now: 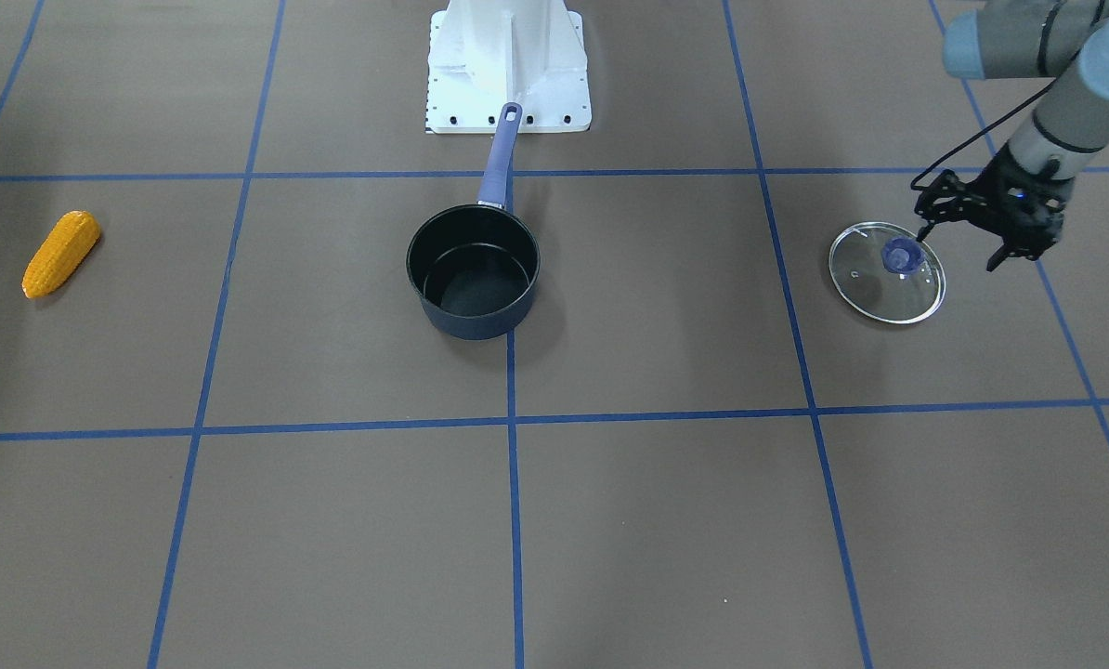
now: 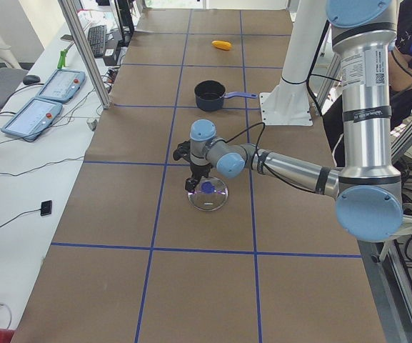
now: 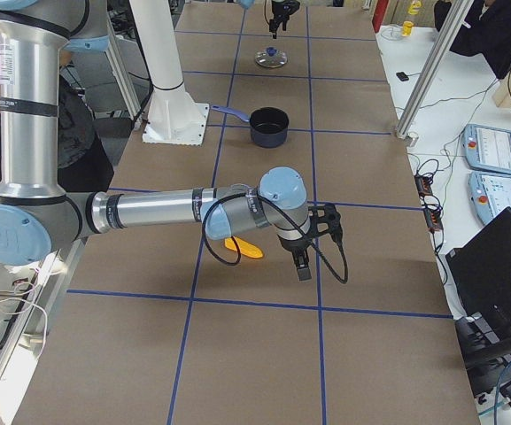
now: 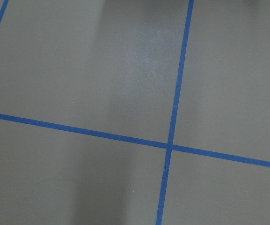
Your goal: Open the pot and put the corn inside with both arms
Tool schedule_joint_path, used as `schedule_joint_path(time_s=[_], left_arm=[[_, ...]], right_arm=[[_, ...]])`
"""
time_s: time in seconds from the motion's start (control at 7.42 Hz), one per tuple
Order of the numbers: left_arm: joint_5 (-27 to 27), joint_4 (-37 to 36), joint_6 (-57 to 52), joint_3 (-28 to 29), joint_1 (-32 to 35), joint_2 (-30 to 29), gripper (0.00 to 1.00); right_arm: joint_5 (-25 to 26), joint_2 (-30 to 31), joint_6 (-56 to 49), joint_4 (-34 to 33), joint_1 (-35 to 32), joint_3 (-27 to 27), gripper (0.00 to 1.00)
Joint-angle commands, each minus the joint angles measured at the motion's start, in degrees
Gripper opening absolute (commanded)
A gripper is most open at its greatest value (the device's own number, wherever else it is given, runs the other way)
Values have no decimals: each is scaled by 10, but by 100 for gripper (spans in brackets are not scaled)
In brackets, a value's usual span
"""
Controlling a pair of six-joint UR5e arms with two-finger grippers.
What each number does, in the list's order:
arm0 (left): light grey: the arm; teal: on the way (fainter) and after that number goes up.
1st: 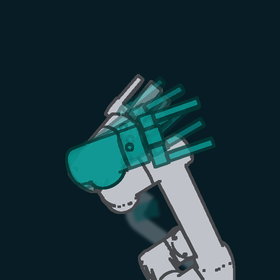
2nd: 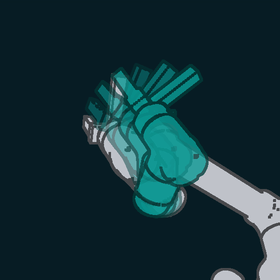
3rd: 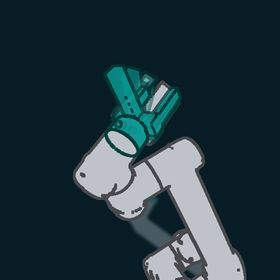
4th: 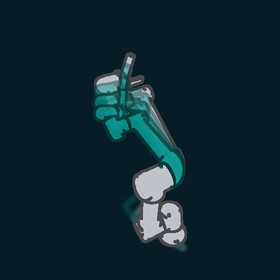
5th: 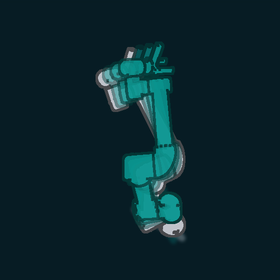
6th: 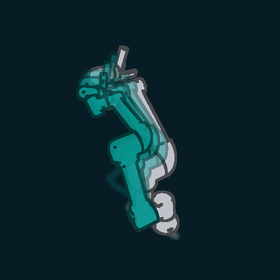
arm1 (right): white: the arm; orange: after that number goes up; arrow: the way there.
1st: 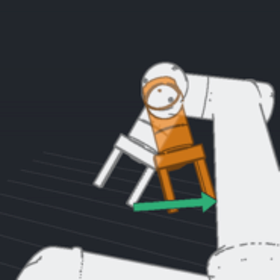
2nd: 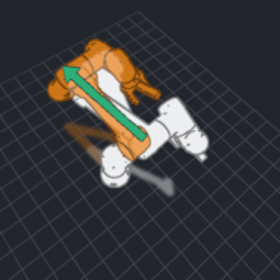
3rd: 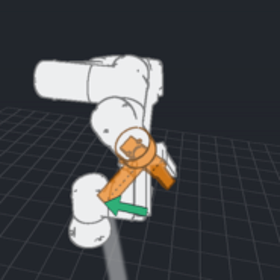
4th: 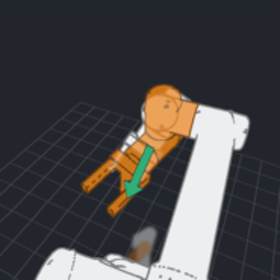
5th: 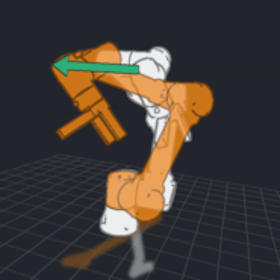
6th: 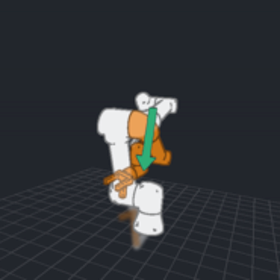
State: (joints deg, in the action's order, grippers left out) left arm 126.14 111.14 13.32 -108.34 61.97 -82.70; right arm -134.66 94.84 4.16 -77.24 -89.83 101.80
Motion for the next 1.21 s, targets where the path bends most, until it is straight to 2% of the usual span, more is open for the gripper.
schedule_joint_path(time_s=[0.0, 0.13, 0.27, 0.4, 0.54, 0.94, 1.08], left_arm=[[95, -72, -7, 13, 144, 8, 98], [128, -120, -20, 23, 172, 9, 98], [126, -142, -84, 28, 194, 8, 98], [132, -202, -141, 32, 234, 8, 98], [129, -225, -169, 33, 265, 16, 98], [127, -225, -162, 30, 281, 19, 98], [127, -224, -162, 29, 281, 21, 98]], right_arm=[[-17, -1, 16, 2, 4, 3, 100], [-18, -1, 48, 7, 16, 15, 100], [-18, 0, 106, 47, 36, 18, 100], [-11, 3, 195, 107, 74, 18, 100], [10, 10, 257, 147, 109, 18, 100], [105, 88, 397, 294, 223, 18, 100], [158, 118, 438, 335, 269, 18, 100]])
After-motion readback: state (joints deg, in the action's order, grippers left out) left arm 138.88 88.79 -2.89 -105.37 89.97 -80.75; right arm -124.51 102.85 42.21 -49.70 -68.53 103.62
